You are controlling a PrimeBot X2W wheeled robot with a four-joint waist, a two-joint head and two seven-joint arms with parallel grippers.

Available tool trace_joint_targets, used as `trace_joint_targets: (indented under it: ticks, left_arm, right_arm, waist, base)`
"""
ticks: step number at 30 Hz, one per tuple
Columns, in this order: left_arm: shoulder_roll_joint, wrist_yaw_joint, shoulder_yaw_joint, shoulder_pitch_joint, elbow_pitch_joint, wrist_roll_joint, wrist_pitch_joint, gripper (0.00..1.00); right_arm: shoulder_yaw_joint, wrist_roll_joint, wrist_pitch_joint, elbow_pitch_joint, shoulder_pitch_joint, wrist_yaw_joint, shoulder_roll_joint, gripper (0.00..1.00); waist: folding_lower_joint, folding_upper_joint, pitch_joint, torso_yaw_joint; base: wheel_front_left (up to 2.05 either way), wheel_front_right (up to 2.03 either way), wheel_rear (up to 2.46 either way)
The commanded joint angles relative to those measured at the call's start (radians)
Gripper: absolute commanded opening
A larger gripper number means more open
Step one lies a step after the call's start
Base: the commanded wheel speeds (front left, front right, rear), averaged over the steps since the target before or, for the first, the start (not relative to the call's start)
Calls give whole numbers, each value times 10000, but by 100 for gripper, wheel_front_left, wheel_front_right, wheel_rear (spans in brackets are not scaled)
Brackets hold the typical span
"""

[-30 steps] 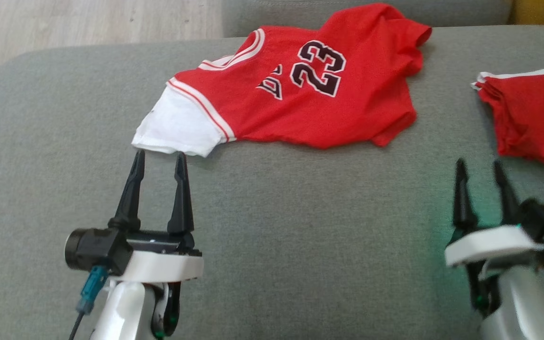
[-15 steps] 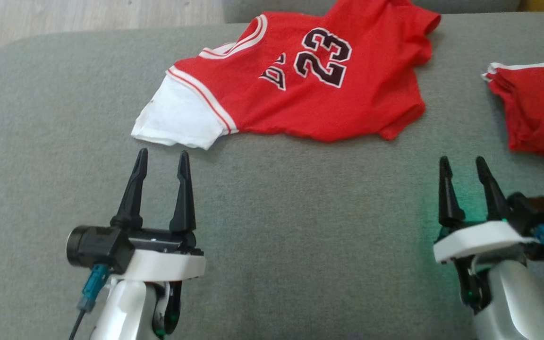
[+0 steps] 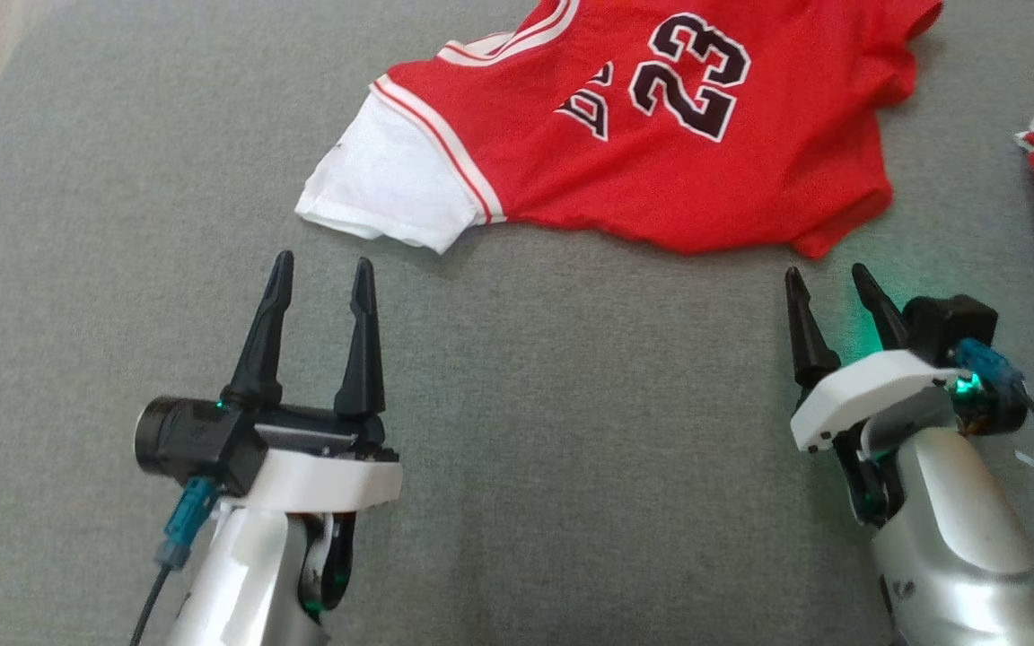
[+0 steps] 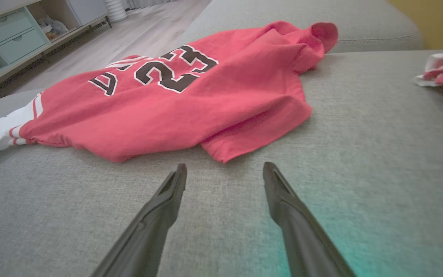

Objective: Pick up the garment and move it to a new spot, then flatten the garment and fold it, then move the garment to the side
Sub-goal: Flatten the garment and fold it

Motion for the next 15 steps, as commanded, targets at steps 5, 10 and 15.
trace_joint_targets:
  ticks: [5,10,15]
  left_arm:
    - [98,100,132,-460,-308,-5,-51,100]
    - [98,123,86,-506,-324,-9,-51,100]
    - [98,134,67,-546,-323,7,-51,100]
  right_arm:
    - [87,-230,-65,552,-808,-7,2,100]
    - [-23,-306,-287,1216,-1226,-7,3,100]
    - [30,-289,-537,1763,-1613,-7,3,100]
  waist:
    - [-1,0,227,253]
    - [-1,0,318,345]
    - [-1,0,387,386]
  base:
    - [0,0,0]
    - [0,0,0]
    - [0,0,0]
